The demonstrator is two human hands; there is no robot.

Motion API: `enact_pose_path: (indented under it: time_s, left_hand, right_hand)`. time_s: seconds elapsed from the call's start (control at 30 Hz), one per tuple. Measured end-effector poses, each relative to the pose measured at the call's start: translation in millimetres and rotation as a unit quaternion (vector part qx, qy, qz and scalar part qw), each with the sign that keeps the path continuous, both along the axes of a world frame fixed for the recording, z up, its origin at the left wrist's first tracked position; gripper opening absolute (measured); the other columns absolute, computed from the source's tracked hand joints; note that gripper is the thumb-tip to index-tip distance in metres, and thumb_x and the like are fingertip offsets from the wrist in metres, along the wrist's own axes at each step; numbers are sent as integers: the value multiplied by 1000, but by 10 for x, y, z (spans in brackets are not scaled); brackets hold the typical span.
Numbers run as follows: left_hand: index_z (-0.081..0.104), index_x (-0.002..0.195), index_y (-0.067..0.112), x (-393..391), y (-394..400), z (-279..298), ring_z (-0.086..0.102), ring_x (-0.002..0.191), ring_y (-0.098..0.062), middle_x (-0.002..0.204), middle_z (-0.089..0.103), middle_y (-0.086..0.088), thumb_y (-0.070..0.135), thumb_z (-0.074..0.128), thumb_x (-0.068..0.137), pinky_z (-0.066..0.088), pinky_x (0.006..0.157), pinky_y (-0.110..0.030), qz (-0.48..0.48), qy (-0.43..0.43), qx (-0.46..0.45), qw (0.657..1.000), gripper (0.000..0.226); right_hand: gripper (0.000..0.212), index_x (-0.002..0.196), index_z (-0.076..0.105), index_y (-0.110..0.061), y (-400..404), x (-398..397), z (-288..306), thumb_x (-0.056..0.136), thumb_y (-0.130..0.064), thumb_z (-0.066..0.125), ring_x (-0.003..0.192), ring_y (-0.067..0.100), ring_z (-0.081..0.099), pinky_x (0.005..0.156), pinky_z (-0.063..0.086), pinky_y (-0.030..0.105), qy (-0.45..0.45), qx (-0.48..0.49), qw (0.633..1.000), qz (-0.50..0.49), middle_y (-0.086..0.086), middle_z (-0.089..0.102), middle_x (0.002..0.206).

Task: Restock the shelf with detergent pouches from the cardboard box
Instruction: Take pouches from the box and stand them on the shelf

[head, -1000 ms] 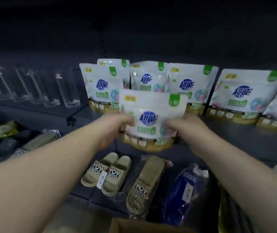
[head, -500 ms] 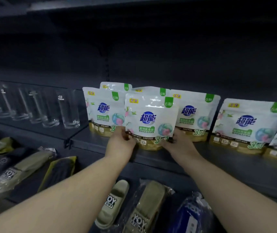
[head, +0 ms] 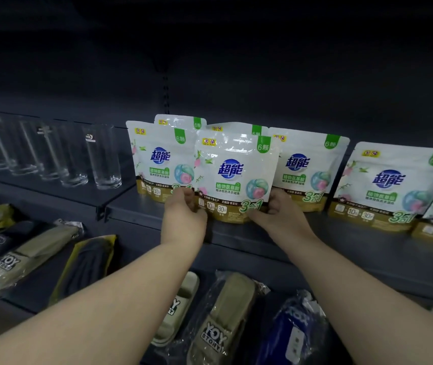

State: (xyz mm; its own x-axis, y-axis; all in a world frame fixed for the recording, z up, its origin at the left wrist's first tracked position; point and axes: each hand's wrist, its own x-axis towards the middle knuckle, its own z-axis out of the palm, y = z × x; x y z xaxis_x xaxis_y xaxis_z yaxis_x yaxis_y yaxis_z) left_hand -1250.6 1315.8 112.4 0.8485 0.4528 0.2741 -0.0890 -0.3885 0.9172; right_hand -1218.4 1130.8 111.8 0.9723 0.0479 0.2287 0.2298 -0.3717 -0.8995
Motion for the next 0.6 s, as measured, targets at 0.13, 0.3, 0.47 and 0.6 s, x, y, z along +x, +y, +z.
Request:
enact_pose_path:
  time_s: [0.13, 0.3, 0.47, 0.6]
  left_hand:
    - [55, 92, 17, -151, -17, -39, 58, 79, -15, 90, 61, -1, 3, 60, 81, 41, 60, -18, 14, -30, -8, 999, 19]
    - [63, 79, 25, -467, -79, -348, 60, 71, -16, 72, 61, 6, 8, 58, 80, 47, 68, -31, -101, -1, -63, 993, 17]
    - [66, 61, 17, -719, -106, -854, 62, 61, -22, 60, 67, -6, -2, 52, 79, 54, 63, -40, -199, 71, -98, 973, 30]
    - [68, 63, 9, -993, -5, -1406, 61, 55, -23, 56, 65, -9, -7, 50, 87, 49, 55, -30, -253, 206, -85, 941, 33]
  right_hand:
    - [45, 115, 54, -24, -1, -168, 24, 80, -32, 80, 99, 5, 60, 83, 51, 26, -23, 25, 996, -85, -11, 61, 106]
    - [12, 92, 63, -20, -1, -725, -117, 86, -19, 73, 78, 2, 62, 67, 46, 15, -101, 56, 989, -95, -8, 66, 84]
    - [10, 81, 69, -23, 172, -1040, -512, 86, -14, 71, 76, 21, 72, 78, 60, 43, 4, 29, 997, 75, 5, 74, 81]
    - [10, 78, 72, -20, 207, -1252, -1033, 87, -22, 67, 73, 14, 73, 79, 61, 40, 129, -92, 972, 171, 0, 75, 74]
